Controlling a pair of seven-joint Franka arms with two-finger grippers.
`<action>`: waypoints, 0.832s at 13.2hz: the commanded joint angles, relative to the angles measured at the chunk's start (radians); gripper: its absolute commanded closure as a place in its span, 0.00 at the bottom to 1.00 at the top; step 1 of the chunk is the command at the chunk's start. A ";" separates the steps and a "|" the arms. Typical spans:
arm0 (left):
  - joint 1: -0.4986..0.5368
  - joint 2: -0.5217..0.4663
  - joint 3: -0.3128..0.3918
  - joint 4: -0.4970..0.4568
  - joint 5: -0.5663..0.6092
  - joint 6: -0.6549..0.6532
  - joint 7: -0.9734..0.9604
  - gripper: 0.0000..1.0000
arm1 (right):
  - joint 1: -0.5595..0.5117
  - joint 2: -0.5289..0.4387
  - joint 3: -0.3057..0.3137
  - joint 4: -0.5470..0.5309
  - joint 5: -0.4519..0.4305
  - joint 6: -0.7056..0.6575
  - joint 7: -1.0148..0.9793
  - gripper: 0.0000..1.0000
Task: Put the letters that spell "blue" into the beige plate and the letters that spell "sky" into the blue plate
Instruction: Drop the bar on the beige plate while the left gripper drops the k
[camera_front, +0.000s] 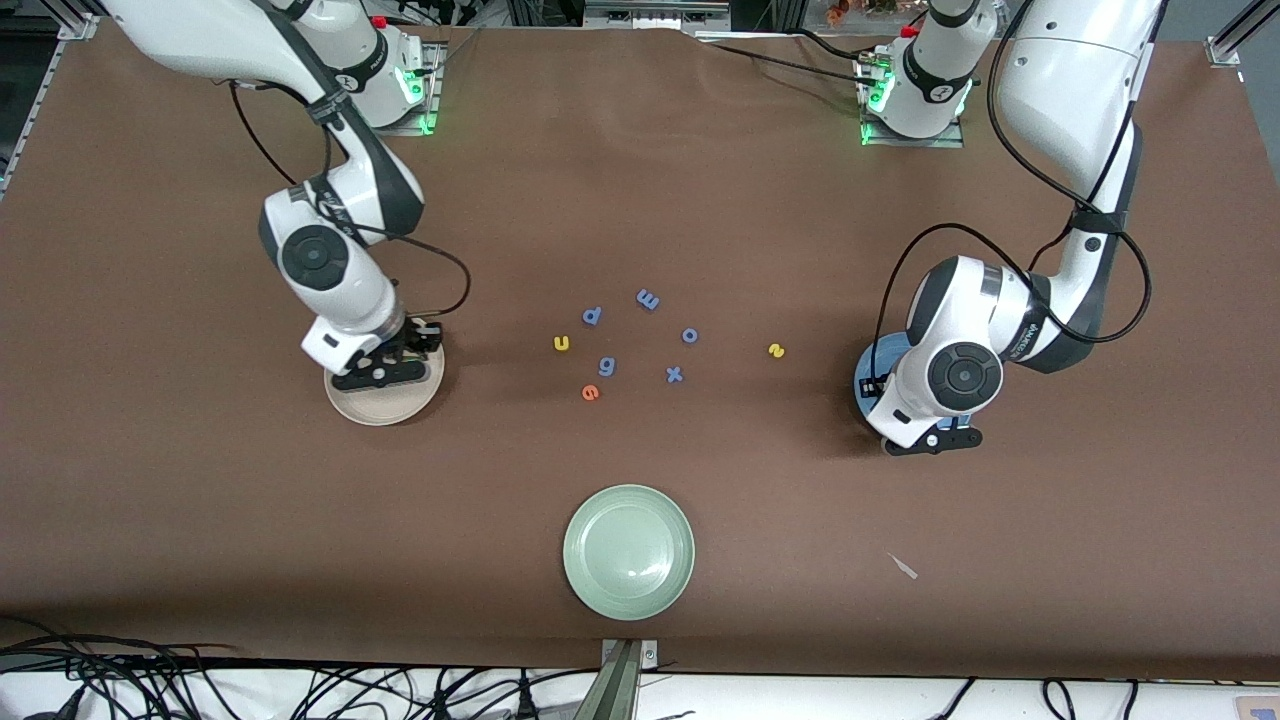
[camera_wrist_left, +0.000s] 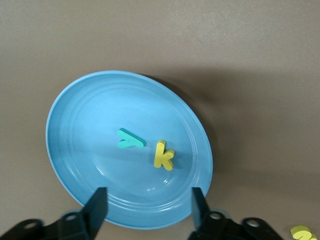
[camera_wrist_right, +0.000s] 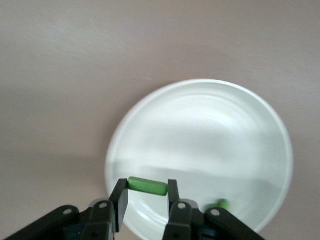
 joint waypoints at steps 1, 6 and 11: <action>-0.020 -0.009 -0.047 0.008 -0.016 -0.015 0.029 0.00 | 0.008 -0.016 -0.007 -0.054 0.024 0.025 -0.033 0.43; -0.023 0.000 -0.137 -0.023 -0.019 0.002 0.152 0.00 | 0.010 0.001 0.052 -0.034 0.023 0.025 0.138 0.21; -0.011 0.006 -0.179 -0.053 -0.071 0.065 0.050 0.05 | 0.062 0.140 0.183 0.093 0.010 0.026 0.499 0.21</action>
